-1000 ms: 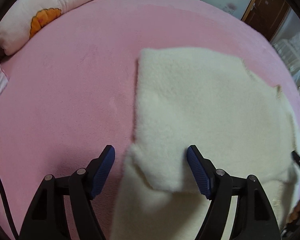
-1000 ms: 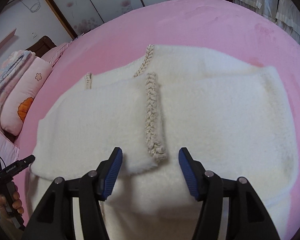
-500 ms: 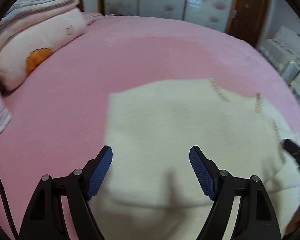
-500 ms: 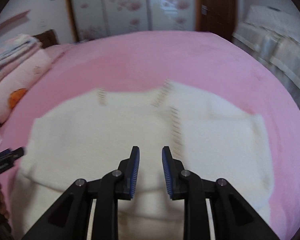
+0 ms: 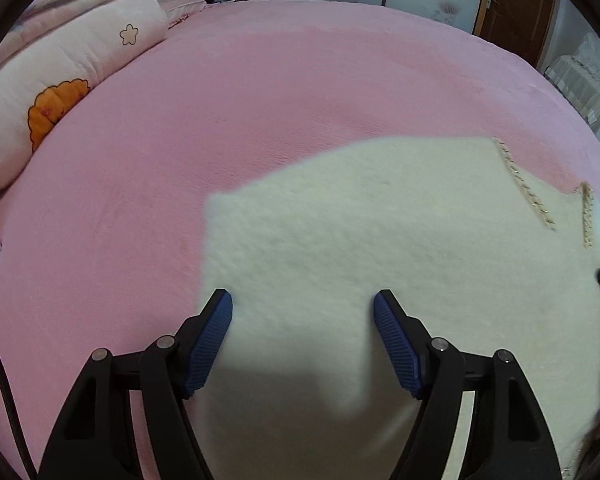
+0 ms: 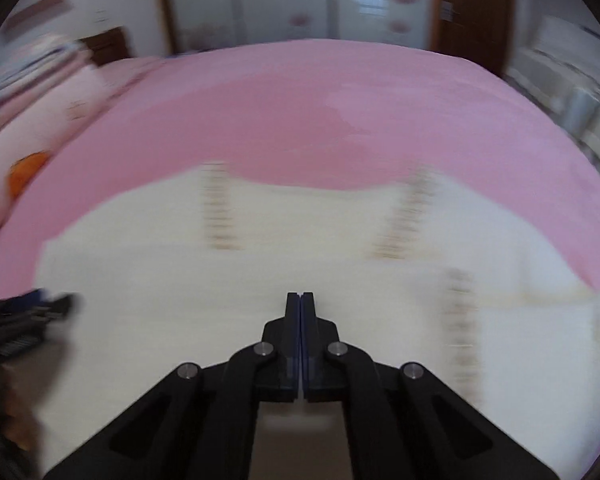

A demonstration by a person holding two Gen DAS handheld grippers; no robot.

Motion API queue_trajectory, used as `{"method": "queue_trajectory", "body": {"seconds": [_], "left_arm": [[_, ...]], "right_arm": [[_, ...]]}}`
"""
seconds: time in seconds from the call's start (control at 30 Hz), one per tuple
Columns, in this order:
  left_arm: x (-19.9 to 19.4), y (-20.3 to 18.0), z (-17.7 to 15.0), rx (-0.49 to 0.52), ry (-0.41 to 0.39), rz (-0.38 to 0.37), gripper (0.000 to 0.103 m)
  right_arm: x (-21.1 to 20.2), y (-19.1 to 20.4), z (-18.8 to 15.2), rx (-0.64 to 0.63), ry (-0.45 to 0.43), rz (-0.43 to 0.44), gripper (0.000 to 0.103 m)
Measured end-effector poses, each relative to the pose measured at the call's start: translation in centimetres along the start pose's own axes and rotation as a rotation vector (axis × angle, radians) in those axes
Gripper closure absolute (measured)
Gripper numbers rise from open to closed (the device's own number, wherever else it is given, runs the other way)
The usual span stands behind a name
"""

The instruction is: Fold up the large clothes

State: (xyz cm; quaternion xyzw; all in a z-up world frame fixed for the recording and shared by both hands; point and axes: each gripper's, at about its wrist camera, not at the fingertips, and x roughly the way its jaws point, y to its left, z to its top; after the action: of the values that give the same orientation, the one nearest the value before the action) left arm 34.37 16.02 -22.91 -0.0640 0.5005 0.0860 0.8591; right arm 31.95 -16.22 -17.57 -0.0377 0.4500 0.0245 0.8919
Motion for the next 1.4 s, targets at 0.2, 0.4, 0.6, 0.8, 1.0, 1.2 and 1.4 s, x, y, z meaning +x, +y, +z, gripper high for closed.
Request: {"method": "queue_trajectory", "body": {"seconds": [0.2, 0.4, 0.6, 0.8, 1.0, 1.2, 1.4], "left_arm": [[0.3, 0.6, 0.3, -0.010, 0.004, 0.017, 0.025], [-1.1, 0.1, 0.3, -0.013, 0.036, 0.051, 0.025], [-7.0, -0.2, -2.3, -0.002, -0.034, 0.019, 0.025], [-14.0, -2.0, -4.3, 0.061, -0.101, 0.003, 0.025], [-21.2, -1.8, -6.0, 0.041, -0.177, -0.004, 0.025], [-26.6, 0.2, -9.0, -0.009, -0.207, -0.069, 0.025], [-30.9, 1.1, -13.4, -0.005, -0.238, -0.099, 0.025]], "right_arm": [[-0.6, -4.0, -1.6, 0.008, 0.004, -0.058, 0.103], [-1.5, -4.7, -1.9, 0.094, 0.015, -0.060, 0.103], [-4.3, -6.3, -2.3, 0.126, 0.039, -0.057, 0.082], [-8.9, -6.6, -3.8, 0.179, 0.026, -0.051, 0.072], [-14.8, -6.2, -5.0, 0.234, -0.007, 0.006, 0.072], [-21.5, -4.8, -6.3, 0.213, -0.077, 0.033, 0.069], [-27.8, -3.9, -8.4, 0.193, -0.166, 0.055, 0.058]]}}
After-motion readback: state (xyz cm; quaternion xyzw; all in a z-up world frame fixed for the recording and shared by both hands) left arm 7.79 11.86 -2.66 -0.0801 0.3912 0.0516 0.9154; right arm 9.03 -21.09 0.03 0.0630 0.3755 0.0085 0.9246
